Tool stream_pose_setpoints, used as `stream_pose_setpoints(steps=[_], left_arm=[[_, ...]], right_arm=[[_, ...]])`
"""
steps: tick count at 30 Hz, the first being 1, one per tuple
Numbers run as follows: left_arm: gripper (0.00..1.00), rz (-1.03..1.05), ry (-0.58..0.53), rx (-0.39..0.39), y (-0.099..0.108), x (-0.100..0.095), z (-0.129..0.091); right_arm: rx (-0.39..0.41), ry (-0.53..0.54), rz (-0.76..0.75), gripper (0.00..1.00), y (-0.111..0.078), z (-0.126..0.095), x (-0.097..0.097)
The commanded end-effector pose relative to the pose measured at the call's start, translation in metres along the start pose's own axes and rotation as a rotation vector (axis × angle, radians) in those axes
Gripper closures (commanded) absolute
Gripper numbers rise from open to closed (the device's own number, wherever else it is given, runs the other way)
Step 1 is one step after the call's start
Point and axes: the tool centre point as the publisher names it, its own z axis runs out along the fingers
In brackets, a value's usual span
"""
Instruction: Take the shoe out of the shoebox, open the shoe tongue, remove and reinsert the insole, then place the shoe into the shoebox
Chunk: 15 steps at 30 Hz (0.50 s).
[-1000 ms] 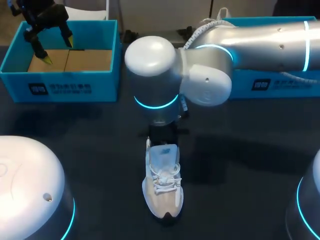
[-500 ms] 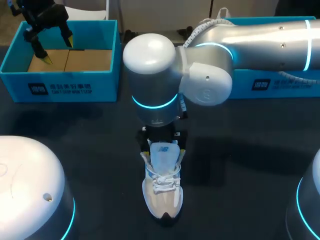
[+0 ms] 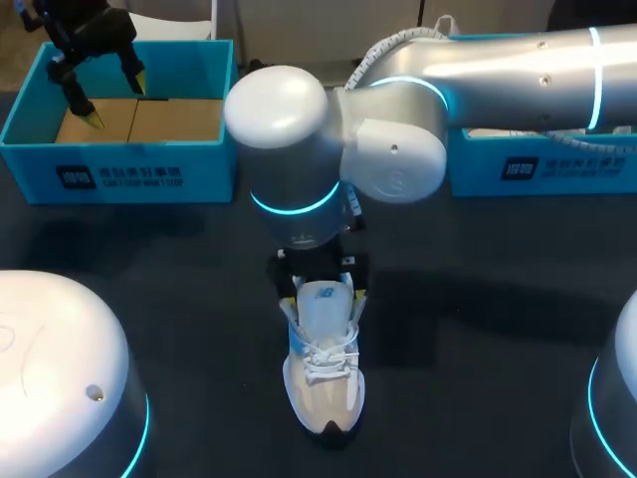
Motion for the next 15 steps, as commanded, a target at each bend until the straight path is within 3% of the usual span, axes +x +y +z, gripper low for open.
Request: stream_pose_setpoints(steps=[1, 15], left_arm=[[0.0, 0.0, 0.001, -0.002, 0.0, 0.0, 0.0], [0.0, 0.0, 0.001, -0.002, 0.0, 0.0, 0.0]], right_arm=[[-0.006, -0.008, 0.253, 0.0, -0.003, 0.0, 0.004], [0.03, -0.037, 0.29, 0.0, -0.043, -0.028, 0.017]])
